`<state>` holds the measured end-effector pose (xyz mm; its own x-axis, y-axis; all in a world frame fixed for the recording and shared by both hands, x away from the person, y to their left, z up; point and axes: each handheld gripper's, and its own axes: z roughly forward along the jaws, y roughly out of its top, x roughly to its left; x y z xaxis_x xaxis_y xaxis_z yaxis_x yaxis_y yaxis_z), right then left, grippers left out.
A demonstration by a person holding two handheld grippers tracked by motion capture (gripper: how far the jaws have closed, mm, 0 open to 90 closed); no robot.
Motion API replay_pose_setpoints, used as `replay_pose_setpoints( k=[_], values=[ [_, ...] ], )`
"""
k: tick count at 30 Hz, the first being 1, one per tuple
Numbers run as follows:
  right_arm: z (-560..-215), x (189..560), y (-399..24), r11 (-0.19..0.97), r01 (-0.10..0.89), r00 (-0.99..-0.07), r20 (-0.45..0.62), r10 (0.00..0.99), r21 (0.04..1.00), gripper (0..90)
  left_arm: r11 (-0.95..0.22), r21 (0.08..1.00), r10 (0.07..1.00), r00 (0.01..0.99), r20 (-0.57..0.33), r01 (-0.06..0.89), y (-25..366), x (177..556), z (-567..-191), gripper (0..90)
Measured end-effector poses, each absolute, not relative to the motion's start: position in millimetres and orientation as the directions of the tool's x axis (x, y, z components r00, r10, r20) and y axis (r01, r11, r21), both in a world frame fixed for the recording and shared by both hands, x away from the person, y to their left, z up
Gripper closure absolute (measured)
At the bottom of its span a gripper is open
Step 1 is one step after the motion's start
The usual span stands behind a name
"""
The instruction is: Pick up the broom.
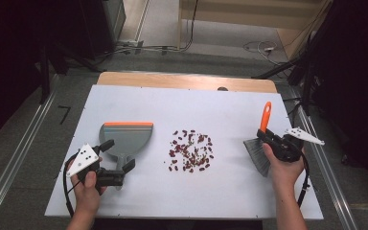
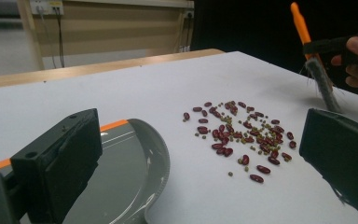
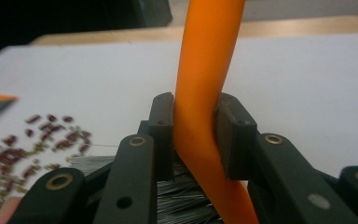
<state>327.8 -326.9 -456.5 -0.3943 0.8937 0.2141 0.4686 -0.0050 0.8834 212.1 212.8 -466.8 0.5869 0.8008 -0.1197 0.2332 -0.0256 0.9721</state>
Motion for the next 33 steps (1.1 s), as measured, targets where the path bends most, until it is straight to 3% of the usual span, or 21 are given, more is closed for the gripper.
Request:
replay_pose_setpoints(
  k=[10,24,33],
  values=[
    [-429.7,314.9,-318.5,-0.073,0.345,-0.455,0.235,0.859,0.936,69.2,-0.021,0.975,0.799,0.59,-0.117,0.221,208.5,211.1,-458.8,0.0],
    [-408.3,302.0,-273.4,-0.082,0.308,-0.535,0.244,0.809,0.948,69.2,-0.062,0.974,0.806,0.587,-0.081,0.219,181.5,216.4,-450.9,1.1],
    [-400.7,290.2,-235.3,-0.077,0.301,-0.6,0.251,0.759,0.951,69.2,-0.028,0.973,0.76,0.637,-0.129,0.23,158.6,215.6,-443.5,1.1]
  ],
)
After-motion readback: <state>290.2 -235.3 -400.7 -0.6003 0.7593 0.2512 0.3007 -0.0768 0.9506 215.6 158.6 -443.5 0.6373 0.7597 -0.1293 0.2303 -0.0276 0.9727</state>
